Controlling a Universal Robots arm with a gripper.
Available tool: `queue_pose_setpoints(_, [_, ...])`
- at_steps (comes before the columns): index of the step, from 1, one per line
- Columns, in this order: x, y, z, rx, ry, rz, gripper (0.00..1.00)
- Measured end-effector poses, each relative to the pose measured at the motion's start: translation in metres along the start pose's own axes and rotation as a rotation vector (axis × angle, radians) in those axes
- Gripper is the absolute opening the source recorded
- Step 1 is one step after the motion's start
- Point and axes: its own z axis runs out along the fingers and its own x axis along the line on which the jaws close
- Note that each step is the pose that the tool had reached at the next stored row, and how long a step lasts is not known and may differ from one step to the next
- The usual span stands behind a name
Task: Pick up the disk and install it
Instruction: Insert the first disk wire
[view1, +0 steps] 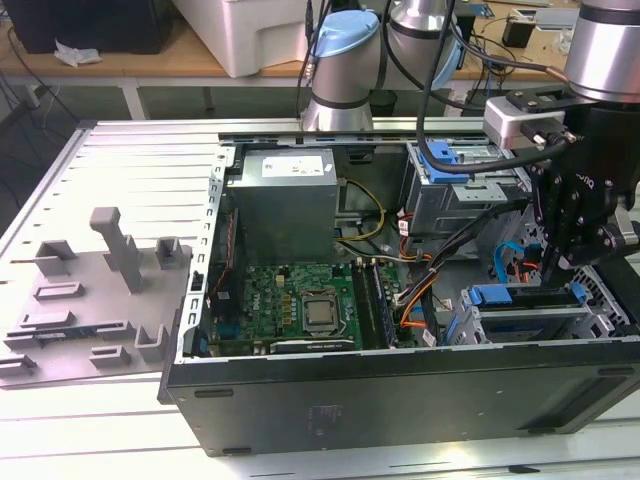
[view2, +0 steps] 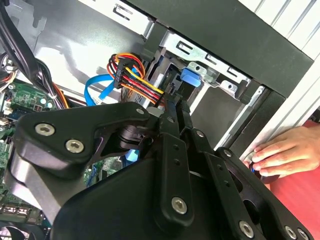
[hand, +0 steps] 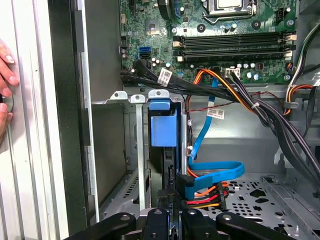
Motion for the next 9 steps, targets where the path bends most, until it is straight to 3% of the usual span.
queue_pose_setpoints(9, [-0.0003, 0.0002, 0.0018, 0.0035, -0.0026, -0.021, 0.17])
